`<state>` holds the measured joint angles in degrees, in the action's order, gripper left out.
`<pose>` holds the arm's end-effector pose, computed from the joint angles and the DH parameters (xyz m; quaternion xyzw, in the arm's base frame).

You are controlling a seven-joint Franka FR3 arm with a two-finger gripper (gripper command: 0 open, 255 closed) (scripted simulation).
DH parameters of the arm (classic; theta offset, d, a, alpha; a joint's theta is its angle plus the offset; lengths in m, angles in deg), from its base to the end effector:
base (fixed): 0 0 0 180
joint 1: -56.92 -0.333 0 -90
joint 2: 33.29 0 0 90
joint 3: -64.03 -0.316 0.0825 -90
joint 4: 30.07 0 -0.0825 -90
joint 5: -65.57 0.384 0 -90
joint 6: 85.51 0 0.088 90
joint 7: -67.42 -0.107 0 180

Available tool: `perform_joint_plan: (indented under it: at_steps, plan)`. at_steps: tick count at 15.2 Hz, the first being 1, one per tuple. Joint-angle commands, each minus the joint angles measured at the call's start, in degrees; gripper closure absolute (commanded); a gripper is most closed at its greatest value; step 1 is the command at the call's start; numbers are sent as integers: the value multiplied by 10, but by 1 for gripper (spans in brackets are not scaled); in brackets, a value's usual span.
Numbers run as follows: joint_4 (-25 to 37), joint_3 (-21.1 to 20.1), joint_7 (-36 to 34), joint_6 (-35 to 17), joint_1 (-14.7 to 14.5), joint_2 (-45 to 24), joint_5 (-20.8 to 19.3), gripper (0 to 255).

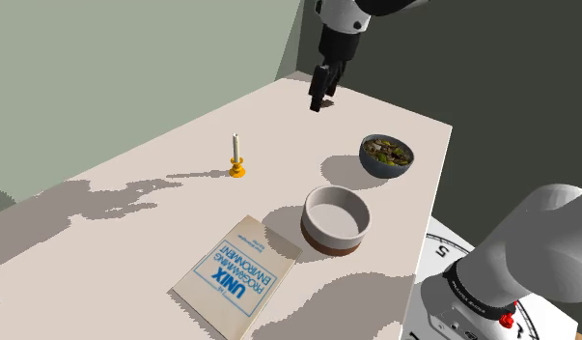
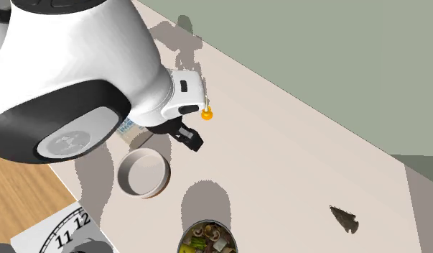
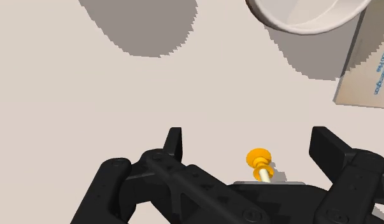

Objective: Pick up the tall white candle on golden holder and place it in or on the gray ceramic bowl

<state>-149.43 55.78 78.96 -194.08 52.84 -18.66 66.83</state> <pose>0.4752 0.1109 0.5395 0.9788 0.2019 0.0323 0.0074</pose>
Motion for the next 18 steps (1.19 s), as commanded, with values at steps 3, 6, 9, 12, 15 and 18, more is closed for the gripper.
perform_joint_plan:
  at_steps: [3, 6, 9, 12, 15, 18]
  plan:
    - [45, -17, 3, -27, -11, -81, -9, 0]
    - [96, -27, 7, -35, -19, -147, -21, 0]
    - [153, -36, 9, -37, -29, -214, -35, 0]
    - [217, -43, 12, -34, -42, -282, -51, 0]
    - [288, -49, 16, -23, -58, -352, -67, 0]
    - [357, -52, 21, -9, -75, -414, -81, 0]
